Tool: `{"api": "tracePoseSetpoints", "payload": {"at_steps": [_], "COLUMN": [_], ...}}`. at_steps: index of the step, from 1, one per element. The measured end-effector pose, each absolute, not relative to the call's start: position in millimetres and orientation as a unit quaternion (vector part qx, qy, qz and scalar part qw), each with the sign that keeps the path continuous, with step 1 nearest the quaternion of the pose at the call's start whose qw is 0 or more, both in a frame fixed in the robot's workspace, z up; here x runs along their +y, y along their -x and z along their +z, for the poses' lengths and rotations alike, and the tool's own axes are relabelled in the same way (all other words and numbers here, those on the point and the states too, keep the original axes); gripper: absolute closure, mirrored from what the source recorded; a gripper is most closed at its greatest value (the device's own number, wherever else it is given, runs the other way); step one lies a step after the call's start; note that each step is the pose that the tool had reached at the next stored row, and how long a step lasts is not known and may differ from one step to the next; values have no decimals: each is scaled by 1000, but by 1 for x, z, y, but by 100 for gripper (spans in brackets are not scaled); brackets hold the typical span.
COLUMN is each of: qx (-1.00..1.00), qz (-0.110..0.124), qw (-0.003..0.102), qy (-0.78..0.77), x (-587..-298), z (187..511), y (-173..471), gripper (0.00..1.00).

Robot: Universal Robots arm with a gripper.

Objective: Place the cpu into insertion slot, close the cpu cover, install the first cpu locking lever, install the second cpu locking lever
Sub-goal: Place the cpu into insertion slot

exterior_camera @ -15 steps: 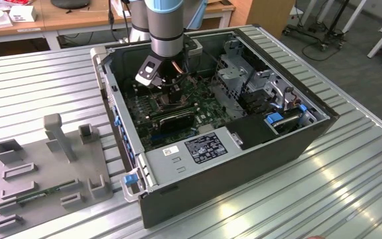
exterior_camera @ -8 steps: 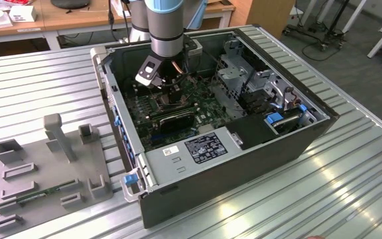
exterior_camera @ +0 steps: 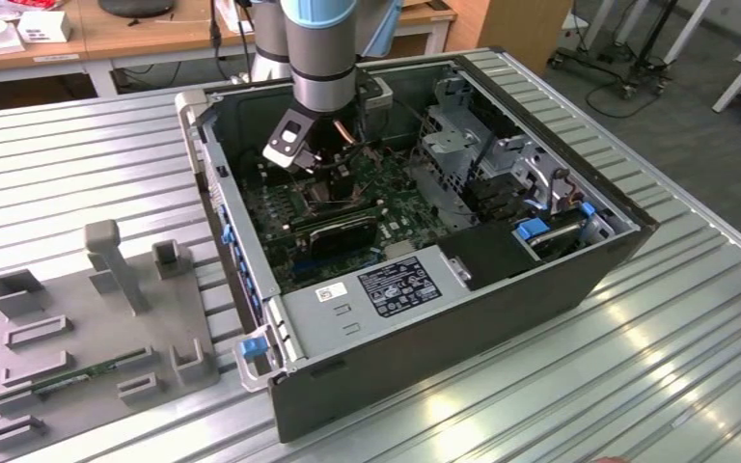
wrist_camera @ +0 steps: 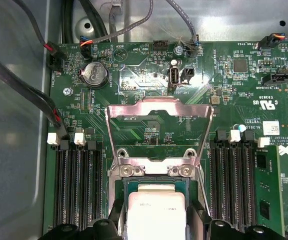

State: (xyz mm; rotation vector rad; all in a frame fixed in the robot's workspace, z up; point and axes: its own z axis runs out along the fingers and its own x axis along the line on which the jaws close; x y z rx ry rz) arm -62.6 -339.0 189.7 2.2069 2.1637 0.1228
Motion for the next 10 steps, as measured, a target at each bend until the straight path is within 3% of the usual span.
{"api": "tracePoseSetpoints", "payload": {"at_steps": [10], "qx": [699], "qz": [39], "qw": [24], "qy": [-713], "x": [-339], "z": [194], "y": [63], "gripper": [39]}}
